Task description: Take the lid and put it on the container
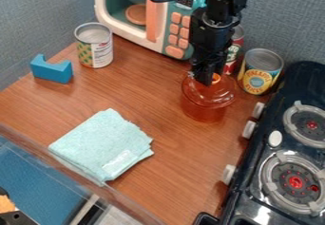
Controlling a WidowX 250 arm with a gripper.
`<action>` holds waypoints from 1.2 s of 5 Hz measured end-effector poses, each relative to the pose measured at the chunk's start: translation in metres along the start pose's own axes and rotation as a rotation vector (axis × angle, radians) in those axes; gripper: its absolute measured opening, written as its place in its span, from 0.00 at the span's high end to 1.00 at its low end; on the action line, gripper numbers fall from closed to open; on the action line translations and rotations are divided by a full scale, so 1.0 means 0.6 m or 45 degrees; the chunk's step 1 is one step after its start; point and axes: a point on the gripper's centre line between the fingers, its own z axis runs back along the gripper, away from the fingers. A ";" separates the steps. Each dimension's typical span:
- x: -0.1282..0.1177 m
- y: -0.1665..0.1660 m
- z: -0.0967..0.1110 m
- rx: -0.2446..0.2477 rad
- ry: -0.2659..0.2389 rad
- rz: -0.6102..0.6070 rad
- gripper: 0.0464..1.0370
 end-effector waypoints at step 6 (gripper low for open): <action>0.015 -0.005 0.095 -0.095 -0.065 0.031 0.04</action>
